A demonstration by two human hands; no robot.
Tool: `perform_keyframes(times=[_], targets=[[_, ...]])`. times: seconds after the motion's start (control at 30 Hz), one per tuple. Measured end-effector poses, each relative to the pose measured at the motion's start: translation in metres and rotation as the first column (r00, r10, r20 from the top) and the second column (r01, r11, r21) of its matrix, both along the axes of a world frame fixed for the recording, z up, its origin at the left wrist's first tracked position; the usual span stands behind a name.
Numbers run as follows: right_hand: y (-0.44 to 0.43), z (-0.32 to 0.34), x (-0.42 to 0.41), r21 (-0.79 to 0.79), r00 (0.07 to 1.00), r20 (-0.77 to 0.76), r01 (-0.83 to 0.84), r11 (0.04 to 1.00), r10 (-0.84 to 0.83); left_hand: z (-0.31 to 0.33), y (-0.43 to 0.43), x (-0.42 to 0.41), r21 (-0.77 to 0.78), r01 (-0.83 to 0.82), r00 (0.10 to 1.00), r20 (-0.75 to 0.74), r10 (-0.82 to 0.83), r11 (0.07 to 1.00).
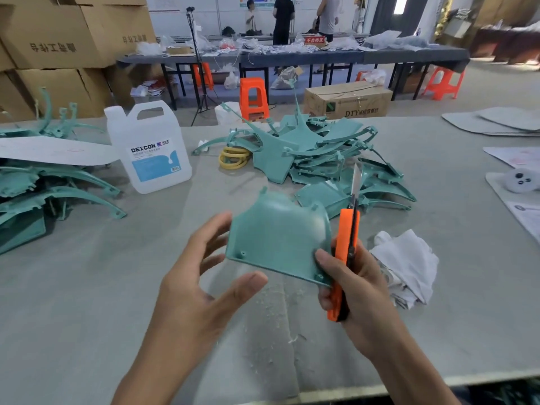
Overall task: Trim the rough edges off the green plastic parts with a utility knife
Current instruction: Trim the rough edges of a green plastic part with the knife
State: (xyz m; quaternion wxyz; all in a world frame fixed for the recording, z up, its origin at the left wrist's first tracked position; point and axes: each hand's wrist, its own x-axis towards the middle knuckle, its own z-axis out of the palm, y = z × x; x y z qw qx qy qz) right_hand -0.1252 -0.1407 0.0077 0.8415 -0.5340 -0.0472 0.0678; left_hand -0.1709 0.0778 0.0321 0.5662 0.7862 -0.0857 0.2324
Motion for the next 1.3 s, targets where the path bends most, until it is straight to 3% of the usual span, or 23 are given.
perform_keyframes(times=[0.1, 0.23, 0.3, 0.37, 0.47, 0.6, 0.77, 0.97, 1.2, 1.3], targets=[[-0.012, 0.001, -0.003, 0.042, 1.000, 0.023, -0.002, 0.999, 0.001, -0.002, -0.010, 0.002, 0.031, 0.029, 1.000, 0.007, -0.029, 0.999], [-0.010, -0.006, -0.007, 0.216, 0.954, -0.098, -0.256, 0.942, 0.282, 0.001, -0.010, 0.002, 0.149, 0.032, 0.991, 0.122, -0.050, 0.988], [0.003, -0.015, -0.012, 0.246, 0.905, -0.099, -0.382, 0.891, 0.415, 0.006, -0.007, 0.001, 0.283, 0.004, 0.979, 0.193, -0.061, 0.959], [0.017, -0.021, -0.015, 0.227, 0.863, -0.102, -0.464, 0.856, 0.494, 0.012, -0.006, 0.003, 0.301, 0.004, 0.968, 0.239, -0.080, 0.954], [0.031, -0.028, -0.008, 0.062, 0.877, -0.161, -0.449, 0.891, 0.453, 0.008, 0.001, 0.010, 0.248, -0.010, 0.964, 0.261, -0.057, 0.969], [0.030, -0.037, 0.002, -0.207, 0.943, -0.274, -0.249, 0.946, 0.188, -0.010, 0.029, 0.033, 0.255, -0.160, 0.982, 0.143, 0.126, 0.954], [0.013, -0.043, -0.004, -0.314, 0.950, -0.255, -0.258, 0.914, 0.181, -0.048, 0.042, 0.073, 0.320, -0.279, 0.954, -0.014, 0.298, 0.905], [0.022, -0.047, -0.013, -0.506, 0.947, -0.203, -0.318, 0.802, 0.248, -0.064, 0.026, 0.099, 0.043, -0.462, 0.839, -0.301, 0.453, 0.886], [0.039, -0.050, -0.007, -0.759, 0.953, -0.136, -0.276, 0.590, 0.270, -0.066, 0.023, 0.106, -0.007, -0.493, 0.839, -0.271, 0.473, 0.870], [0.045, -0.054, -0.005, -0.772, 0.955, -0.107, -0.256, 0.581, 0.278, -0.065, 0.023, 0.104, -0.022, -0.495, 0.840, -0.267, 0.472, 0.869]])
